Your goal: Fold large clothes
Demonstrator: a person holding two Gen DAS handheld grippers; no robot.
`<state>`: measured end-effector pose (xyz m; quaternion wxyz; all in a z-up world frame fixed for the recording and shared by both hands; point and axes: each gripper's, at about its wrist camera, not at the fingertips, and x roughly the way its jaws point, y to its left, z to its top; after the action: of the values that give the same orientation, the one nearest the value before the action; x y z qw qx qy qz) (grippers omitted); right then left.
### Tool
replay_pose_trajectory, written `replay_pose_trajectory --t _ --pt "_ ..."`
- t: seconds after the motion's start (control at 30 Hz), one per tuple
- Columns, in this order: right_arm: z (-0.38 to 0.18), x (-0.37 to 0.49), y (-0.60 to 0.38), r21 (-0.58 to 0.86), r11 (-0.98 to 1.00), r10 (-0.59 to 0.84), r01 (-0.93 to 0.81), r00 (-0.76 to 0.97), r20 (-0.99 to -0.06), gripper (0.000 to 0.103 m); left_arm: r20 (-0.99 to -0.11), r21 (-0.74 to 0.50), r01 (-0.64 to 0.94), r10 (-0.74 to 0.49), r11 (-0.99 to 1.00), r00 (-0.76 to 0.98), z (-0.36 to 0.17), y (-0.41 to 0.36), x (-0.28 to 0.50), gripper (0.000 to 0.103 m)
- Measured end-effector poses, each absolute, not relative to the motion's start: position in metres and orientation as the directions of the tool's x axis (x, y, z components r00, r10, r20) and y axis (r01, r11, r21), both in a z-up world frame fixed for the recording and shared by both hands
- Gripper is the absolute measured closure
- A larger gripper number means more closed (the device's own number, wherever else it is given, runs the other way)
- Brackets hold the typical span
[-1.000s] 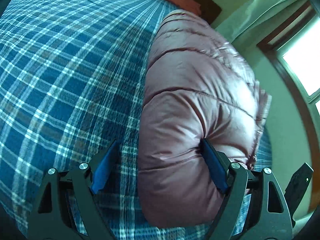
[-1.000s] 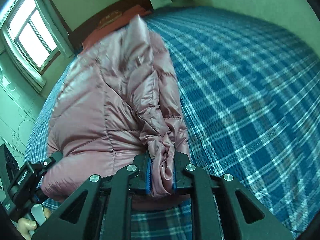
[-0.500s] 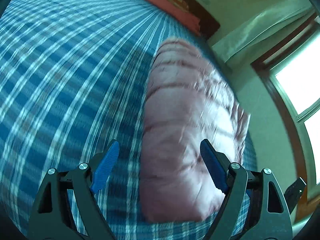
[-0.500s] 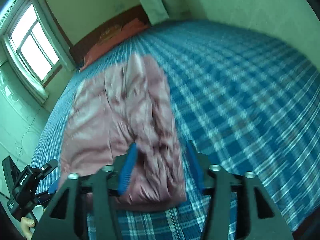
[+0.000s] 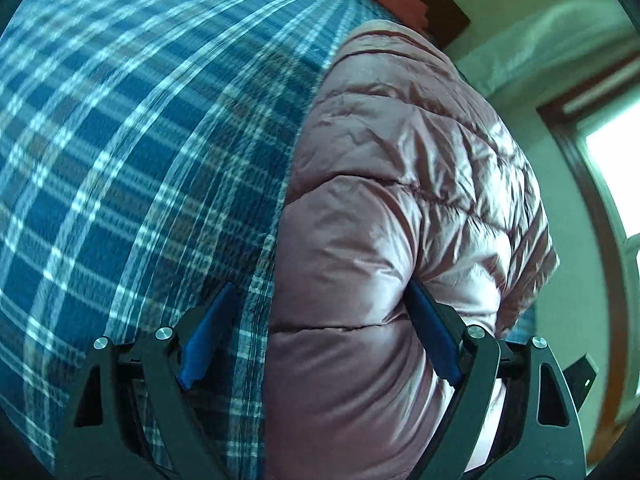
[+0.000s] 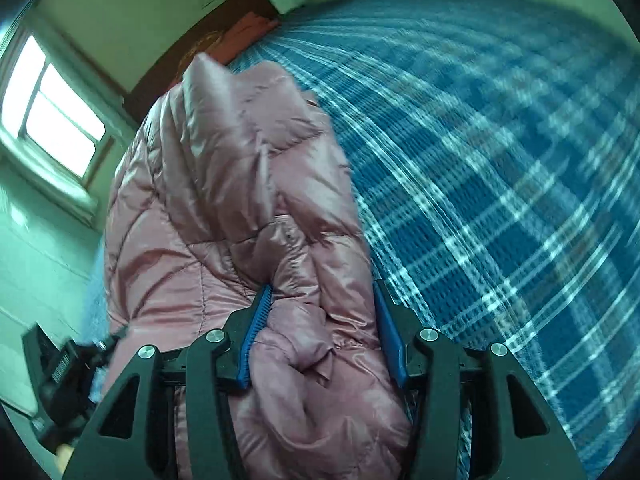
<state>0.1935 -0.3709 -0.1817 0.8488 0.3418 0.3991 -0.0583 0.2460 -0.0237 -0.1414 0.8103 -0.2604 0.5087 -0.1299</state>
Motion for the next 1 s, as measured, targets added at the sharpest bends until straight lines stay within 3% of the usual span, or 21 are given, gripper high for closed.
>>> replay_pose_trajectory --t 0.17,0.23,0.3,0.5,0.67,0.83,1.0 --pt "-0.151 0.189 -0.380 0.513 0.783 0.189 0.351 0.652 -0.734 0.046 -0.729 -0.619 -0.071 -0.539 0.782 0.422 -0.129 -0.002 0.249 0.018" --pt "-0.132 0.192 -0.383 0.515 0.792 0.177 0.330 0.682 -0.710 0.034 -0.699 -0.647 -0.078 -0.550 0.758 0.457 -0.119 0.008 0.256 0.018" --pt "-0.118 0.203 -0.387 0.530 0.789 0.180 0.312 0.707 -0.684 0.030 -0.686 -0.655 -0.075 -0.550 0.752 0.477 -0.111 0.010 0.267 0.017" --pt "-0.111 0.263 -0.392 0.540 0.782 0.193 0.311 0.703 -0.685 0.030 -0.680 -0.684 -0.122 -0.569 0.719 0.462 -0.111 -0.002 0.305 0.017" --pt "-0.145 0.299 -0.403 0.525 0.772 0.199 0.358 0.649 -0.735 0.030 -0.712 -0.662 -0.142 -0.559 0.736 0.425 -0.123 -0.024 0.335 0.013" --pt "-0.185 0.297 -0.419 0.664 0.671 0.322 0.329 0.678 -0.661 0.027 -0.717 -0.675 -0.185 -0.577 0.714 0.392 -0.149 -0.027 0.347 0.009" --pt "-0.185 0.283 -0.417 0.676 0.684 0.322 0.274 0.718 -0.618 0.027 -0.715 -0.661 -0.135 -0.564 0.738 0.413 -0.150 -0.034 0.345 0.006"
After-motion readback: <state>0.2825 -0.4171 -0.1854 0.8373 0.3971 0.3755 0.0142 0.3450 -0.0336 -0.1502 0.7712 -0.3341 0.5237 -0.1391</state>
